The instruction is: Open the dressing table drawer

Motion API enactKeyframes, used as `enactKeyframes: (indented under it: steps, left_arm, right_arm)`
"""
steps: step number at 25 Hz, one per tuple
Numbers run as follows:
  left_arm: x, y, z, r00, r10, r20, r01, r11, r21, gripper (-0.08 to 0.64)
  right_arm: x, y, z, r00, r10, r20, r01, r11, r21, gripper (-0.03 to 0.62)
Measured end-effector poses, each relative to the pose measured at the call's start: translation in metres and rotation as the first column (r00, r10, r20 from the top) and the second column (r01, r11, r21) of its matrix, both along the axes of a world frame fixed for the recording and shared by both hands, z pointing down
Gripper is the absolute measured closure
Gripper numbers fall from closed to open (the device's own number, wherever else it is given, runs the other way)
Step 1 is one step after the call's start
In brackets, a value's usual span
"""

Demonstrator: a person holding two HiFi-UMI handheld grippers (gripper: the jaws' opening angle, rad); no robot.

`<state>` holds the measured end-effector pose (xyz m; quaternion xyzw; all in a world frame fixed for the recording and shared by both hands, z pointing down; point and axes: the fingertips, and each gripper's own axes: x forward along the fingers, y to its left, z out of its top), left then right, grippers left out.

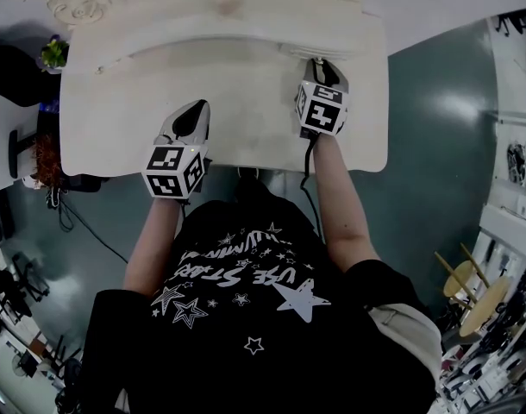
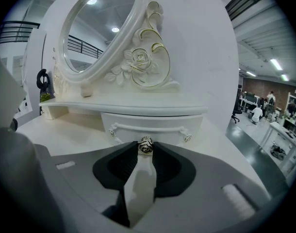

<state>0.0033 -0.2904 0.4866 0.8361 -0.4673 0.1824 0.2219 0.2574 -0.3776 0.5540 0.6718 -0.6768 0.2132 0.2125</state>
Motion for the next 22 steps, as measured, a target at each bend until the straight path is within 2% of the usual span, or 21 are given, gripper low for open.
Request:
enactKeyframes:
  steps: [22]
  left_arm:
    - [0.002,0.009,-0.002,1.0,0.026,-0.012,-0.026,1.0,0.006,0.558]
  right_arm:
    - [0.0,0.017,-0.001,1.0,-0.013,0.007,0.013,1.0,-0.015,0.469]
